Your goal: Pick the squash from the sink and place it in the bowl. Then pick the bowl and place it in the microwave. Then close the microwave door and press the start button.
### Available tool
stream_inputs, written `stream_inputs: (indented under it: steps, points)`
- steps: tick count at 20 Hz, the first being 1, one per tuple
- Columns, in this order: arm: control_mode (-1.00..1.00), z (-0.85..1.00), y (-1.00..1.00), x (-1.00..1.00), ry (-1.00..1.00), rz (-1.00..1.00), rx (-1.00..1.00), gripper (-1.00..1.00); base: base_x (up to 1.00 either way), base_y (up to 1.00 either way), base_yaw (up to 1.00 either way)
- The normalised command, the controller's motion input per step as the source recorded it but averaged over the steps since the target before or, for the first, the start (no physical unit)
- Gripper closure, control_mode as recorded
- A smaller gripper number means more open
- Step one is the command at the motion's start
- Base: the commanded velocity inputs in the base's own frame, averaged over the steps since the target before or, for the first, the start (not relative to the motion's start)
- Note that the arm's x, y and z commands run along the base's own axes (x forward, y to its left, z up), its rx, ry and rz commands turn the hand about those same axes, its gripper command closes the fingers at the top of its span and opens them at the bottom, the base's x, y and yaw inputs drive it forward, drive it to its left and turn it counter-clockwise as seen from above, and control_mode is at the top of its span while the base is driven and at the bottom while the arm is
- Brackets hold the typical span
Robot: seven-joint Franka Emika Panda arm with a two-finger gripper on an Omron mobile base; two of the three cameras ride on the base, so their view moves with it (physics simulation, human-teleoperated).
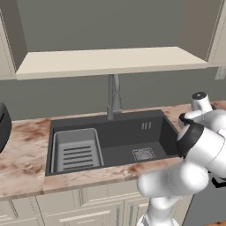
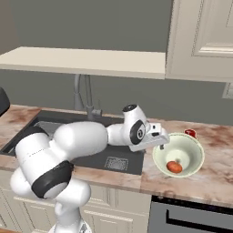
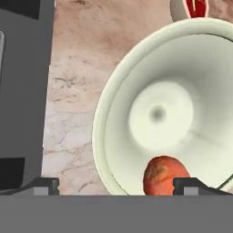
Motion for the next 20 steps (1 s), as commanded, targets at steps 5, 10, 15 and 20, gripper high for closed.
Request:
stream_inputs:
  steps: [5, 10, 15, 20]
  points:
    - [-1.0, -0.19, -0.11, 0.27, 0.15, 0.0, -0.01, -1.0, 0.0, 0.0, 0.0]
    - [-1.0, -0.13, -0.1, 0.0, 0.01, 0.0, 0.0, -1.0, 0.0, 0.0, 0.0]
    - [-1.0, -0.37, -0.34, 0.0, 0.0, -0.01, 0.0, -1.0, 0.0, 0.0, 0.0]
    - [-1.0, -0.46, -0.16, 0.12, -0.07, -0.04, 0.0, -1.0, 0.0, 0.0, 0.0]
